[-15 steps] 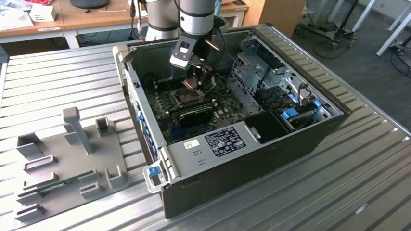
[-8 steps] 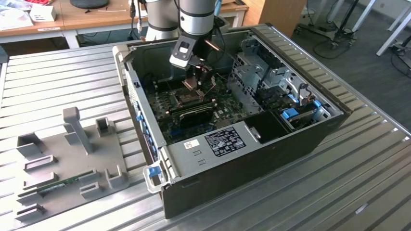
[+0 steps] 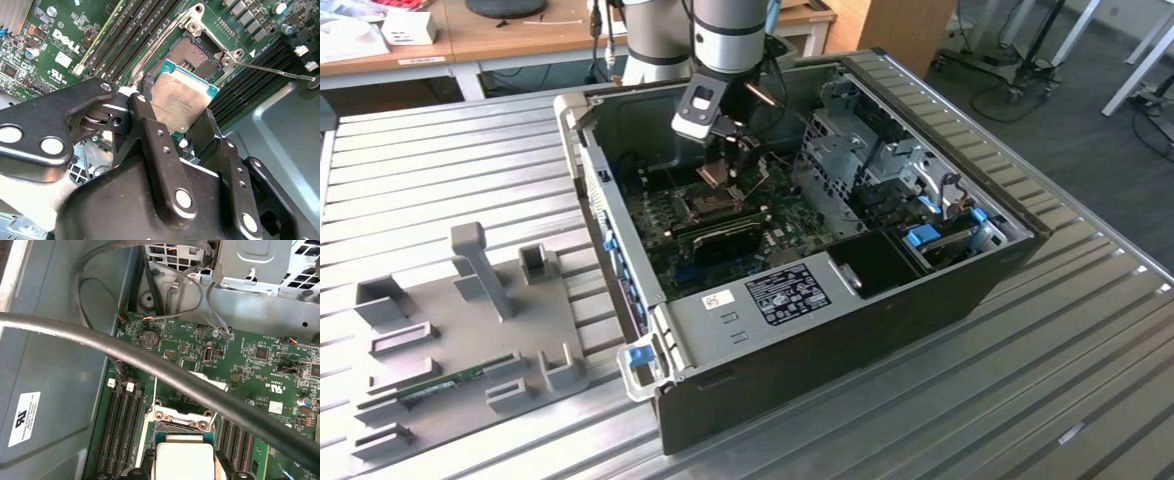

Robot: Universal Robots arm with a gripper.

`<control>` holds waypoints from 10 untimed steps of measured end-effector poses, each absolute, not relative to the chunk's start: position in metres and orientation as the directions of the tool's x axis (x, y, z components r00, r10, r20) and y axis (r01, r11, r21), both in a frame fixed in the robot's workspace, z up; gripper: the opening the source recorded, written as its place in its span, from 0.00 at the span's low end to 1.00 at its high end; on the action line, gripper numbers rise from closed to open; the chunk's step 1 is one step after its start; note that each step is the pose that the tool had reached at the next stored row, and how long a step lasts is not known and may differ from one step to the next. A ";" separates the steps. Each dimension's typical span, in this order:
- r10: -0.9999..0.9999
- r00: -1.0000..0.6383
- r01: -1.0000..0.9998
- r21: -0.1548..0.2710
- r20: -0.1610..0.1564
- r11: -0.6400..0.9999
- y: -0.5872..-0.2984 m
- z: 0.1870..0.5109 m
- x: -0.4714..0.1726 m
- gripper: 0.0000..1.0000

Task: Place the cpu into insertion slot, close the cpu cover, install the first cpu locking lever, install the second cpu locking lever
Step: 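Place the cpu into insertion slot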

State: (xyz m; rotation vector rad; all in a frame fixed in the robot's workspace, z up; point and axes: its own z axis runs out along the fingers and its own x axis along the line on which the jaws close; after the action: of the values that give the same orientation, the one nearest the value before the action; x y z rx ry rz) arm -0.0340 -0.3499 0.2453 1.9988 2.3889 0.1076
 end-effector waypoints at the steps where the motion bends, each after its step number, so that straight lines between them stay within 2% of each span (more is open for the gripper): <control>1: 0.985 -0.171 0.983 0.069 0.025 0.169 -0.350 0.245 -0.034 0.54; 10: 0.999 -0.035 0.997 0.069 0.025 0.033 -0.350 0.243 -0.034 0.54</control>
State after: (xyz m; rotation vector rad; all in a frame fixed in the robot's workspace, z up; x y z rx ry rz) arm -0.0340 -0.3499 0.2433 2.1617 2.2361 0.1048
